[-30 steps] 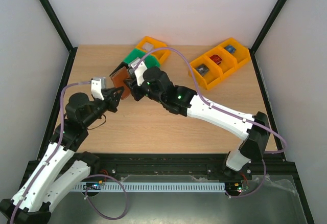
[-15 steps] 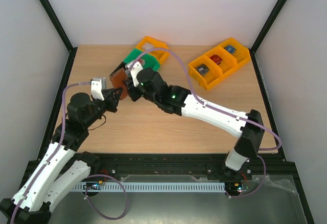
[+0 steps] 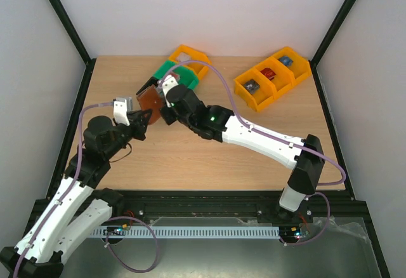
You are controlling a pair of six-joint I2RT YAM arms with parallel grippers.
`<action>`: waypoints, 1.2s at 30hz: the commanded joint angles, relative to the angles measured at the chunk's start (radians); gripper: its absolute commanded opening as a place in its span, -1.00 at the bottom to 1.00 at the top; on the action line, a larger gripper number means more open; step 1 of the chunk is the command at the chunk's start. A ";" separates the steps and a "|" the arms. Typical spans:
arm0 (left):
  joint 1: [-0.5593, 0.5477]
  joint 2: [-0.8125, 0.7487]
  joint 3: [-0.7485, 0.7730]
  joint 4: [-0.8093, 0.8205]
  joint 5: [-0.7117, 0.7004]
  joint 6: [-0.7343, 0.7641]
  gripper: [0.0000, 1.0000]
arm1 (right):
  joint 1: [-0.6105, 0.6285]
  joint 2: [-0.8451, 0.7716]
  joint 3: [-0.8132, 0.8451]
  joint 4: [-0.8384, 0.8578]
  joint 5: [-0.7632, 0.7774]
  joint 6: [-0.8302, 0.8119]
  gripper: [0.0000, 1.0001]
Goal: Take the credit cards out of the card holder
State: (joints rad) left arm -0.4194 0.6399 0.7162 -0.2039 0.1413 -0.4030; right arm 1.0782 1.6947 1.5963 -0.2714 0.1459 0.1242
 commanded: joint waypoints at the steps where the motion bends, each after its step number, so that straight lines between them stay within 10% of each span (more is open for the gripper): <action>1: 0.005 -0.043 0.003 0.070 0.030 0.033 -0.96 | -0.090 0.015 -0.003 -0.123 0.173 -0.028 -0.97; 7: 0.016 -0.054 -0.032 0.097 0.188 0.097 -0.96 | -0.180 -0.104 -0.103 -0.109 -0.101 -0.132 -0.95; 16: 0.019 -0.001 0.001 0.114 0.541 0.242 -0.96 | -0.418 -0.371 -0.306 -0.004 -0.825 -0.209 0.16; 36: 0.015 0.016 -0.012 0.204 0.745 0.339 -0.96 | -0.473 -0.452 -0.365 -0.067 -1.245 -0.367 0.21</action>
State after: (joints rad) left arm -0.4046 0.6674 0.7025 -0.0708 0.8482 -0.0769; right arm 0.6033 1.2793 1.2465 -0.3565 -1.0389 -0.2295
